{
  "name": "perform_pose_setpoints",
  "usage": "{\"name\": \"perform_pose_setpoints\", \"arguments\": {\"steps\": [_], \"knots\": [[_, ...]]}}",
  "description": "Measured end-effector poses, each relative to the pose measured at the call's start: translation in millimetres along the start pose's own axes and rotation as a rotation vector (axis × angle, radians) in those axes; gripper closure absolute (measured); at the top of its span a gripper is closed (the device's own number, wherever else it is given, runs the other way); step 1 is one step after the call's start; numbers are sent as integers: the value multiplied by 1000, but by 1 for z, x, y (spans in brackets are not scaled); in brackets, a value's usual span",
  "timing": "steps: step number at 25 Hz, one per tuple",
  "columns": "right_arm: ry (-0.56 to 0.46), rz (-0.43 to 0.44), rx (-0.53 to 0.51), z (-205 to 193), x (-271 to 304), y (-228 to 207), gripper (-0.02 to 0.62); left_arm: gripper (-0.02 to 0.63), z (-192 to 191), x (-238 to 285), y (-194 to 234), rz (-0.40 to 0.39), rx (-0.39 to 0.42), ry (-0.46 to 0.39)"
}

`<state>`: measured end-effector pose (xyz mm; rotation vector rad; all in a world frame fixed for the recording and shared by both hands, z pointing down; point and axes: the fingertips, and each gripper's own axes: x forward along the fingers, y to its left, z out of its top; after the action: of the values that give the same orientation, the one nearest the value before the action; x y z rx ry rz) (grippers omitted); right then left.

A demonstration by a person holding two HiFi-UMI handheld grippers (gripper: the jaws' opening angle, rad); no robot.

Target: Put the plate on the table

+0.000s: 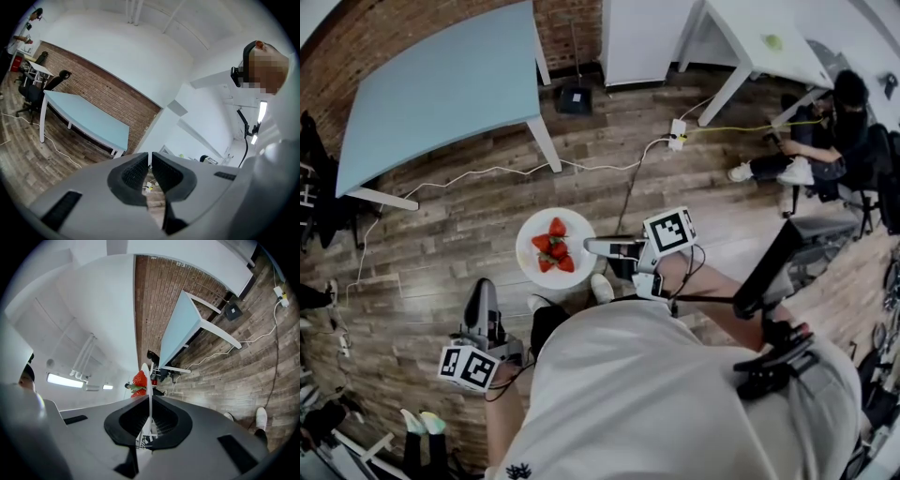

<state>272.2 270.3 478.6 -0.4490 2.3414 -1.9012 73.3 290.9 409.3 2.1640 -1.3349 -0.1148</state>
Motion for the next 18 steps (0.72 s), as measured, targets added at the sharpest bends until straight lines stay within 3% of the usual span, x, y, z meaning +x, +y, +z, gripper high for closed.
{"name": "perform_pose_setpoints", "arguments": {"steps": [9, 11, 18], "knots": [[1, -6, 6, 18, 47, -4, 578, 578, 15, 10, 34, 3, 21, 19], [-3, -18, 5, 24, 62, -6, 578, 604, 21, 13, 47, -13, 35, 27], [-48, -58, -3, 73, 137, 5, 578, 604, 85, 38, 111, -88, 65, 39]]}}
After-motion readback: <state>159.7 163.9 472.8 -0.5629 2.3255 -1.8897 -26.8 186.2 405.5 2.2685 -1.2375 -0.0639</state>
